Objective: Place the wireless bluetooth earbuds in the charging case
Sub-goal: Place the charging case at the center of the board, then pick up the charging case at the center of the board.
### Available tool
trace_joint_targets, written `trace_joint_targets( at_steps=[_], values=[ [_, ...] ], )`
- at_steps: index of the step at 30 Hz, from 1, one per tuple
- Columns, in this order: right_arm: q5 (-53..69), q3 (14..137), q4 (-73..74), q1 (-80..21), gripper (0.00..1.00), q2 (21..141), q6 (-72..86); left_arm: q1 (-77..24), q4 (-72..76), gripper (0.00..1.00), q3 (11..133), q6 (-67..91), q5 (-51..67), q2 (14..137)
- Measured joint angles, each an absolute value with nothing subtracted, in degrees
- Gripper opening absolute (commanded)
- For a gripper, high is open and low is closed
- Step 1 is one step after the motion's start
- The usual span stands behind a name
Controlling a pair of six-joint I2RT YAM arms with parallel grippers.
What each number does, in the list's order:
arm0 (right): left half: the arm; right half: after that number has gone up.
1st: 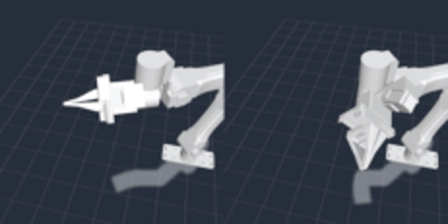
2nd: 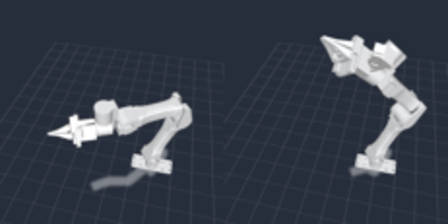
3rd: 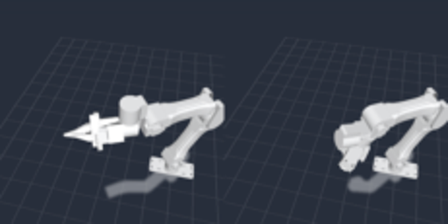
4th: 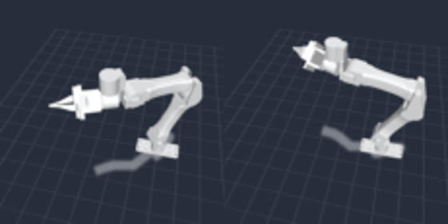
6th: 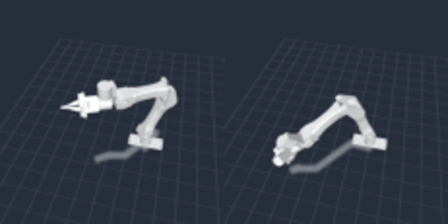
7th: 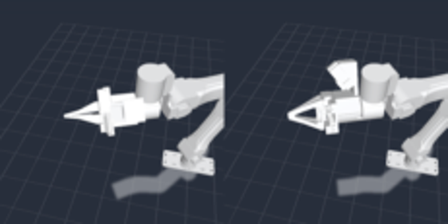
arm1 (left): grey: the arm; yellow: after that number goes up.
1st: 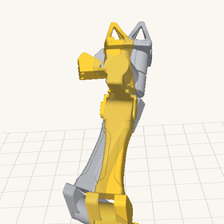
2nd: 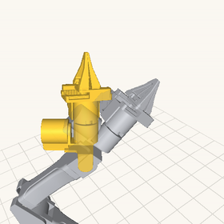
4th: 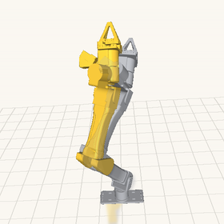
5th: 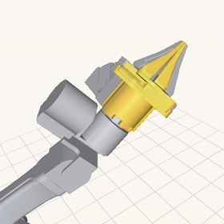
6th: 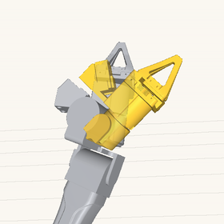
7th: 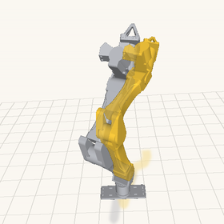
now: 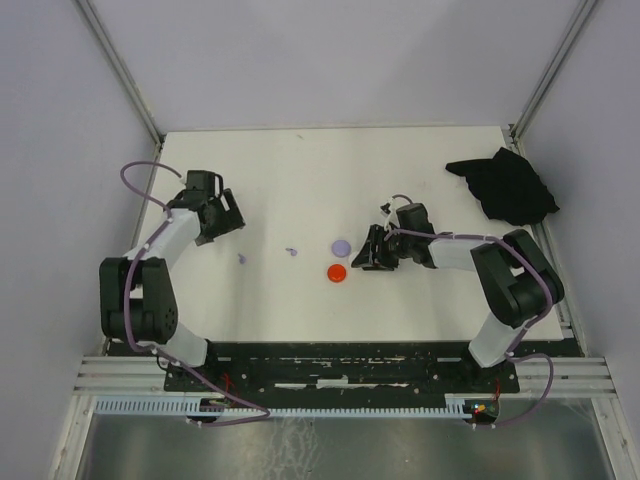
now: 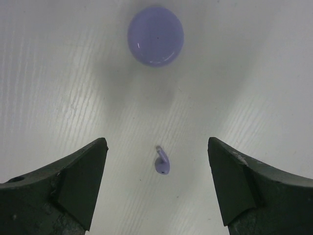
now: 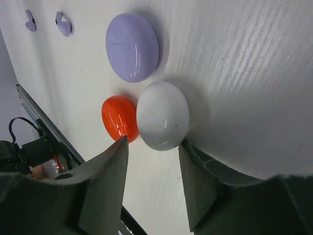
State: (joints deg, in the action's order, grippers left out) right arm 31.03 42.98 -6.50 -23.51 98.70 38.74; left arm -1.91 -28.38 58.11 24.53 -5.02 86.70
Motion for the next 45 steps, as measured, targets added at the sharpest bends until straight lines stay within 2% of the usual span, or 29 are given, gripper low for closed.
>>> trace_joint_targets(
  at_steps=[8, 12, 23, 33, 45],
  values=[
    [26.4, 43.3, 1.6, -23.6, 0.82, 93.1, 34.3, 0.3, -26.9, 0.87, 67.9, 23.8, -6.4, 98.8],
    [21.4, 43.2, 7.2, -23.5, 0.9, 88.6, 31.4, 0.7, -26.6, 0.83, 72.9, 23.4, -6.6, 104.3],
    [11.4, 43.2, 15.3, -23.5, 0.91, 74.1, 24.5, 0.8, -27.8, 0.75, 80.3, 22.1, -7.4, 113.6],
    [8.7, 43.2, 17.8, -23.5, 0.9, 71.4, 23.3, 0.8, -29.2, 0.5, 80.9, 20.9, -7.3, 115.6],
    [10.5, 43.8, 18.5, -23.5, 0.89, 68.2, 22.7, -1.0, -28.8, 0.42, 73.4, 17.0, -3.6, 109.0]
  ],
)
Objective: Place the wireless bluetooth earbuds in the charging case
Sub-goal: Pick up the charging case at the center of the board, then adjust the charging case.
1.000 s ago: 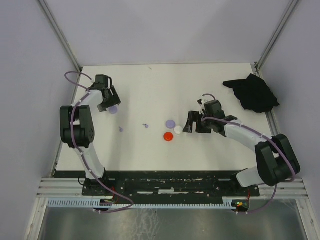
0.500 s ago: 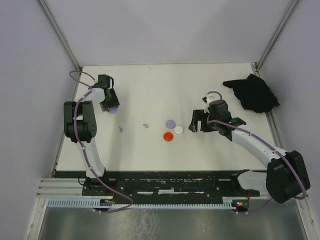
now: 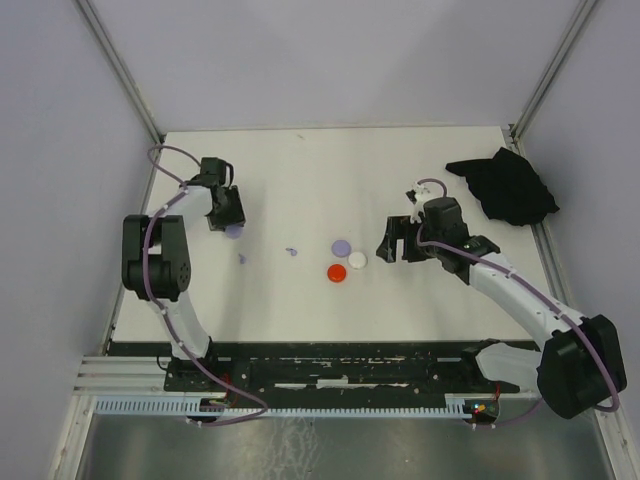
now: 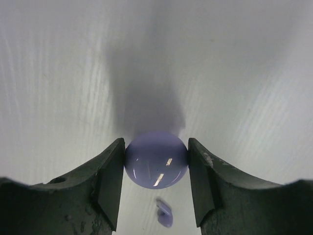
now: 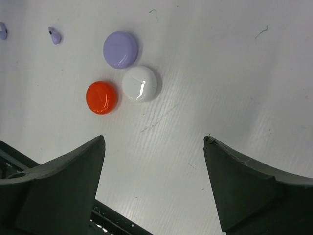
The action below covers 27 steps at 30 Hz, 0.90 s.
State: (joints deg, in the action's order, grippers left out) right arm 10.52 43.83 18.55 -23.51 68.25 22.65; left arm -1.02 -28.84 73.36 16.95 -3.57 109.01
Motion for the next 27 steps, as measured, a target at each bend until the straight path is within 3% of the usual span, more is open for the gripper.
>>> trace_joint_targets(
  at_steps=[27],
  values=[
    [28.8, 56.6, 12.6, -24.2, 0.83, 67.5, 28.3, -42.9, -19.5, 0.41, 64.9, -12.8, -10.9, 71.4]
  ],
)
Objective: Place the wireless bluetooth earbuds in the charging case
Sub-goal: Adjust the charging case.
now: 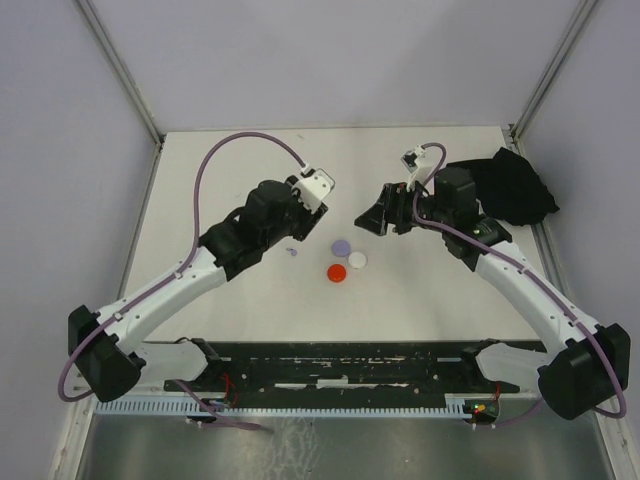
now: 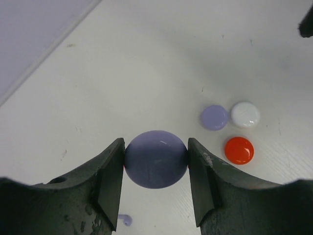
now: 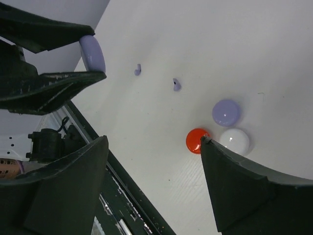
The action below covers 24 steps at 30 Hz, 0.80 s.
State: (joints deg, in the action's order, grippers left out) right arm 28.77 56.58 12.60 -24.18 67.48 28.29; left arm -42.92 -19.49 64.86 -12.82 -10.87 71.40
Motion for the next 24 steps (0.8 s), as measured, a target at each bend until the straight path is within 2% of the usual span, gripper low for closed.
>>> trace_joint_targets(
  at_steps=[9, 16, 24],
  values=[
    [30.0, 60.2, 9.2, -29.4, 0.78, 68.6, 28.8, -51.4, -9.8, 0.41, 55.3, -28.8, -9.4, 63.8],
    [29.3, 60.9, 6.9, -34.6, 0.71, 68.6, 26.7, -52.5, -3.9, 0.41, 51.8, -38.0, -4.8, 60.8],
    [27.9, 60.9, 3.7, -36.7, 0.6, 69.1, 25.1, -52.9, -0.1, 0.41, 51.4, -41.7, -1.2, 59.9]
  ],
)
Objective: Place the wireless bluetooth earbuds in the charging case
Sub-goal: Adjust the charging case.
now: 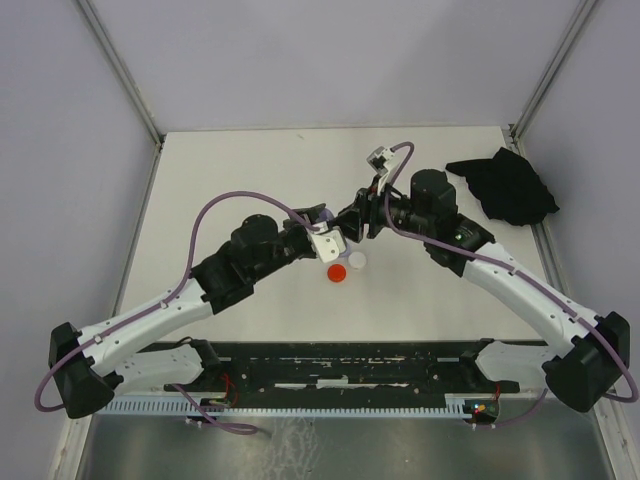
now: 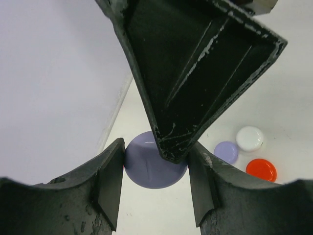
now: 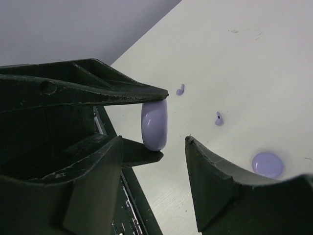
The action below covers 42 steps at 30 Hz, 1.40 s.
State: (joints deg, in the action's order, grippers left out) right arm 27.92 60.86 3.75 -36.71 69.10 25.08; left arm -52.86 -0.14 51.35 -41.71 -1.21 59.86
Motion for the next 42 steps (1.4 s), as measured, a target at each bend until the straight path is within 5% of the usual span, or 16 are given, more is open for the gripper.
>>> trace_joint_targets(
  at_steps=[11, 17, 21, 26, 35, 42],
  values=[
    [28.0, 59.7, 0.6, -37.7, 0.4, 71.3, 24.1, -53.4, 0.4, 0.42, 51.4, -42.2, 0.4, 59.9],
    [28.7, 59.5, -0.3, -37.8, 0.21, 71.4, 23.6, -53.4, 0.1, 0.54, 51.4, -42.2, 0.4, 59.9],
    [28.7, 59.4, -0.3, -37.8, 0.16, 71.4, 22.3, -53.4, -0.3, 0.72, 51.4, -42.1, 0.4, 59.5],
    [28.7, 59.1, 0.1, -37.3, 0.14, 71.2, 20.1, -53.5, -0.3, 0.83, 51.4, -41.5, 0.6, 56.6],
    [33.6, 54.9, -5.3, -33.4, 0.06, 69.6, 18.3, -52.1, -2.0, 0.85, 51.4, -35.0, 1.5, 51.8],
    [39.4, 51.2, -13.6, -31.6, 0.05, 68.7, 17.8, -40.2, -4.2, 0.84, 51.4, -25.6, 14.1, 51.6]
  ],
)
